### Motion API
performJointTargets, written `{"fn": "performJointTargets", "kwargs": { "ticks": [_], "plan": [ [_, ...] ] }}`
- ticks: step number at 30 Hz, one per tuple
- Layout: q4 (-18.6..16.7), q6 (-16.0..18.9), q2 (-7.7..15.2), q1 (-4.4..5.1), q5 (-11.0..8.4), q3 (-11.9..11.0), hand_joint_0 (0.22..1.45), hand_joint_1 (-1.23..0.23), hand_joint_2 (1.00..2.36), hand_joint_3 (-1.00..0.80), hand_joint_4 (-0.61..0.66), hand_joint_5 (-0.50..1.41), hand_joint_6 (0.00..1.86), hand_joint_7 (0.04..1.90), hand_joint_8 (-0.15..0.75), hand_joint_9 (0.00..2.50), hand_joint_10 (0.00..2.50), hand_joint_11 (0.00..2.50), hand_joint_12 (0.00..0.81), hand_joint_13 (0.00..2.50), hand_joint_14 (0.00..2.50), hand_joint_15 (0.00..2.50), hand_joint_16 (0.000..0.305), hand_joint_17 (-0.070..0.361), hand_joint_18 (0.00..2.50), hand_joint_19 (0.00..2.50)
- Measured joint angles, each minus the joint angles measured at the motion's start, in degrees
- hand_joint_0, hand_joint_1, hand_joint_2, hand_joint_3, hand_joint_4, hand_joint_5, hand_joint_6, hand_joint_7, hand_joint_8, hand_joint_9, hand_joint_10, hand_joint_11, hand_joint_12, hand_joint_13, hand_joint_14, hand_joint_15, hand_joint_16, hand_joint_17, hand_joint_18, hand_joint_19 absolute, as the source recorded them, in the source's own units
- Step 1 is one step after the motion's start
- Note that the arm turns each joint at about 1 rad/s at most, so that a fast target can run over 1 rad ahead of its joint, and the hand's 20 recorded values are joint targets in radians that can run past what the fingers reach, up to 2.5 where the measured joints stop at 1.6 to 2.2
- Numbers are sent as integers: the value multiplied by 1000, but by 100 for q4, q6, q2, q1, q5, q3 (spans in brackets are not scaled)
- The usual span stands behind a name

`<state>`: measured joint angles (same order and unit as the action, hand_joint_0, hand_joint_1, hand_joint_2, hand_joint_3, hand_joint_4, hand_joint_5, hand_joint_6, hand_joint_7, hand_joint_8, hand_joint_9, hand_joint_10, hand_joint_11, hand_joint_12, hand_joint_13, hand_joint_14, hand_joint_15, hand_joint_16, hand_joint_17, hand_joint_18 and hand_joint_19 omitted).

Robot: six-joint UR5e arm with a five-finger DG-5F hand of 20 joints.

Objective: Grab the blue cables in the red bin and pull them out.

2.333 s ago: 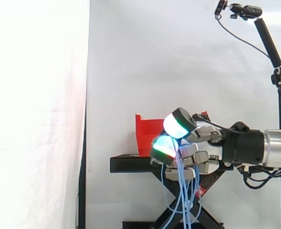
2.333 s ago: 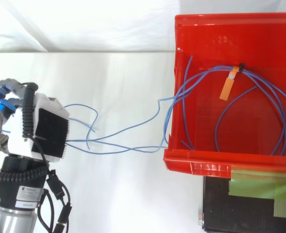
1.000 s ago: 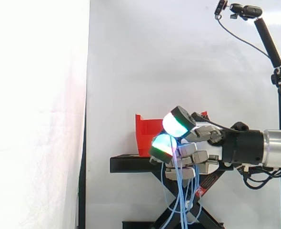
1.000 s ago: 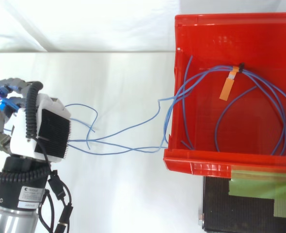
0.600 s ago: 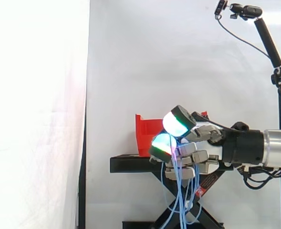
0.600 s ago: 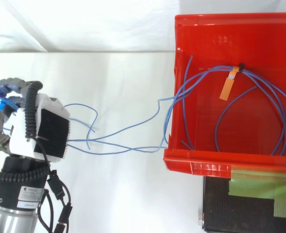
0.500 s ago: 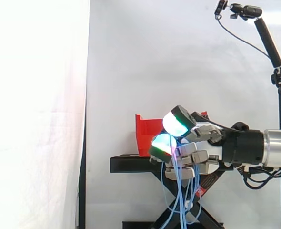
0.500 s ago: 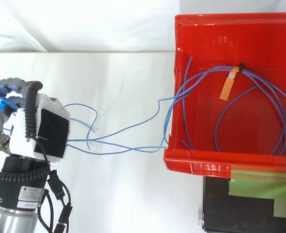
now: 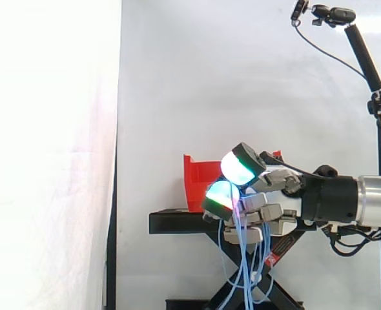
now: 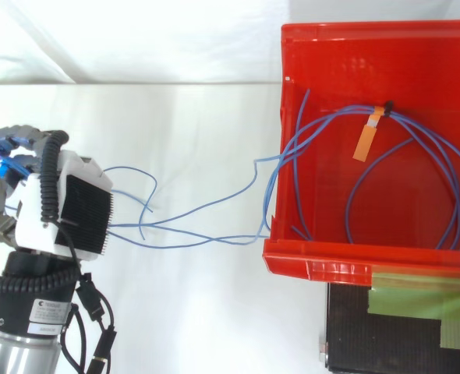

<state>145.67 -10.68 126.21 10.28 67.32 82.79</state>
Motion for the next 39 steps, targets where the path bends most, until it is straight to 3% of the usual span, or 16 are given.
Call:
{"fn": "performJointTargets", "kwargs": {
  "ticks": [39],
  "plan": [
    [1,5,-1,0,9,-1,668,-1141,1000,-1000,308,791,635,577,367,1513,395,1815,334,1164,2500,475,51,114,1135,1287]
  ]
}}
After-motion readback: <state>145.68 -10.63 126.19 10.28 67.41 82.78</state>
